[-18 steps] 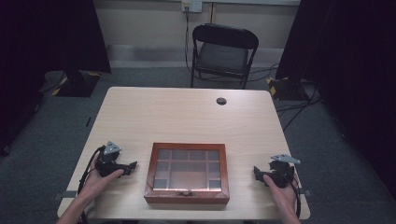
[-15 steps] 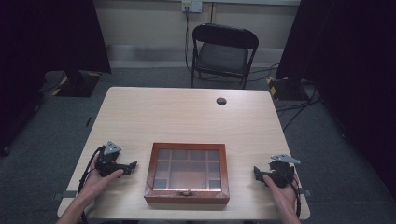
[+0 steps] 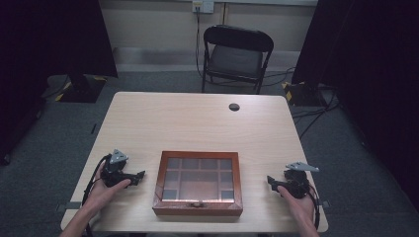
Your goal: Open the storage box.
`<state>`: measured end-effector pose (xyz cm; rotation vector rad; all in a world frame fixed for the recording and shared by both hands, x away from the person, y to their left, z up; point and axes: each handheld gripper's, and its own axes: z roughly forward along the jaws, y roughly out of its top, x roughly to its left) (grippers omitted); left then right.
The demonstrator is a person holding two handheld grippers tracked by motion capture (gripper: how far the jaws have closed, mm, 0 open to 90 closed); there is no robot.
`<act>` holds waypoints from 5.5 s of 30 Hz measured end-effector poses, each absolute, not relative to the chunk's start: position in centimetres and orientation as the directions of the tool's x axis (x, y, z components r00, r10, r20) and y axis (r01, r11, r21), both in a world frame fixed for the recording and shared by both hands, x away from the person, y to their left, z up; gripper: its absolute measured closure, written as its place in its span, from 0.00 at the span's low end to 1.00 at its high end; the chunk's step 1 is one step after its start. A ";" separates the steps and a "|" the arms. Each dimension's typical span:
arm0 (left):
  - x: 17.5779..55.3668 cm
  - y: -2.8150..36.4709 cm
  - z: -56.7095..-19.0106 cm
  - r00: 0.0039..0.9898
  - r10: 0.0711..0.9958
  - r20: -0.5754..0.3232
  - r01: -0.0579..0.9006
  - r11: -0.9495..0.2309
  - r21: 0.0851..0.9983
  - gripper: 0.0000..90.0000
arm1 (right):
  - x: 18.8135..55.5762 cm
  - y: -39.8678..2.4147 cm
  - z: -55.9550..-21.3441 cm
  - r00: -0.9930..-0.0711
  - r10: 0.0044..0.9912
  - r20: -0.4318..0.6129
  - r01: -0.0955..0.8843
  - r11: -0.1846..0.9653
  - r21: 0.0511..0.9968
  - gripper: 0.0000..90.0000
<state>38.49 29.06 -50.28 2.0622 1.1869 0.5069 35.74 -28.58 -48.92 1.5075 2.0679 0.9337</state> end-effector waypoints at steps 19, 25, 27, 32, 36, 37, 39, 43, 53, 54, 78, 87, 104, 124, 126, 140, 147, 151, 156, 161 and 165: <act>38.5 29.1 -50.3 0.508 0.861 -0.005 0.591 -0.344 0.730 0.07 | 35.8 -26.0 -45.9 -0.530 0.833 0.156 0.636 0.270 0.723 0.52; 38.5 29.1 -50.3 0.508 0.861 -0.005 0.591 -0.344 0.730 0.07 | 35.6 -25.1 -44.3 -0.581 0.795 0.175 0.587 0.260 0.766 0.55; 38.5 29.1 -50.3 0.509 0.861 -0.007 0.591 -0.344 0.729 0.07 | 35.3 -24.7 -43.9 -0.577 0.797 0.180 0.583 0.247 0.774 0.58; 38.6 29.1 -50.3 0.510 0.860 -0.005 0.593 -0.348 0.727 0.07 | 35.4 -23.5 -42.8 -0.605 0.769 0.205 0.578 0.248 0.777 0.59; 38.6 29.1 -50.3 0.510 0.860 -0.006 0.592 -0.346 0.728 0.07 | 35.7 -21.9 -41.9 -0.656 0.728 0.200 0.554 0.285 0.782 0.61; 38.6 29.1 -50.3 0.510 0.860 -0.006 0.592 -0.346 0.728 0.07 | 35.8 -21.4 -41.7 -0.674 0.713 0.196 0.544 0.299 0.784 0.61; 38.6 29.1 -50.3 0.510 0.860 -0.006 0.593 -0.346 0.727 0.07 | 35.9 -20.4 -41.3 -0.701 0.686 0.197 0.536 0.323 0.780 0.62; 38.6 29.1 -50.3 0.510 0.860 -0.007 0.593 -0.345 0.728 0.07 | 36.0 -18.2 -40.8 -0.748 0.633 0.200 0.517 0.366 0.774 0.64; 38.6 29.1 -50.3 0.510 0.860 -0.007 0.593 -0.345 0.728 0.07 | 34.5 -15.0 -41.4 -0.818 0.514 0.260 0.496 0.400 0.770 0.74; 38.6 29.1 -50.3 0.510 0.860 -0.007 0.593 -0.345 0.728 0.07 | 34.4 -14.6 -41.4 -0.826 0.500 0.260 0.488 0.405 0.773 0.75; 38.6 29.1 -50.3 0.511 0.859 -0.006 0.592 -0.347 0.727 0.07 | 32.3 -9.6 -43.6 -0.903 0.292 0.316 0.427 0.518 0.741 0.83; 38.6 29.1 -50.3 0.511 0.859 -0.006 0.592 -0.347 0.727 0.07 | 32.1 -9.7 -44.2 -0.910 0.281 0.306 0.413 0.529 0.741 0.83; 38.7 29.2 -50.3 0.518 0.855 -0.006 0.591 -0.353 0.726 0.07 | 32.1 -9.5 -44.5 -0.914 0.275 0.298 0.403 0.524 0.751 0.90; 38.5 29.4 -50.2 0.517 0.856 -0.003 0.587 -0.351 0.729 0.10 | 32.1 -9.1 -44.6 -0.921 0.254 0.297 0.388 0.520 0.761 0.88; 38.5 29.4 -50.2 0.517 0.856 -0.003 0.587 -0.351 0.729 0.10 | 32.0 -9.0 -44.6 -0.927 0.257 0.273 0.371 0.527 0.764 0.90; 38.0 29.3 -49.1 0.539 0.841 -0.037 0.573 -0.334 0.748 0.21 | 32.2 -8.8 -44.4 -0.933 0.236 0.270 0.358 0.545 0.758 0.92; 37.1 28.5 -47.8 0.589 0.806 -0.052 0.510 -0.320 0.798 0.21 | 32.4 -8.8 -43.6 -0.929 0.227 0.292 0.369 0.533 0.761 0.92; 37.0 28.0 -47.6 0.613 0.789 -0.048 0.493 -0.334 0.803 0.21 | 32.6 -8.8 -43.2 -0.926 0.223 0.305 0.378 0.528 0.760 0.93; 36.5 27.6 -47.0 0.639 0.765 -0.081 0.469 -0.304 0.829 0.20 | 32.9 -8.7 -42.5 -0.921 0.219 0.321 0.388 0.542 0.745 0.93; 36.1 26.7 -47.0 0.683 0.727 -0.064 0.449 -0.349 0.823 0.20 | 33.1 -8.4 -42.0 -0.919 0.226 0.323 0.394 0.553 0.734 0.93; 35.8 26.3 -46.8 0.709 0.703 -0.056 0.427 -0.366 0.827 0.20 | 33.4 -8.7 -41.4 -0.918 0.213 0.334 0.396 0.532 0.749 0.93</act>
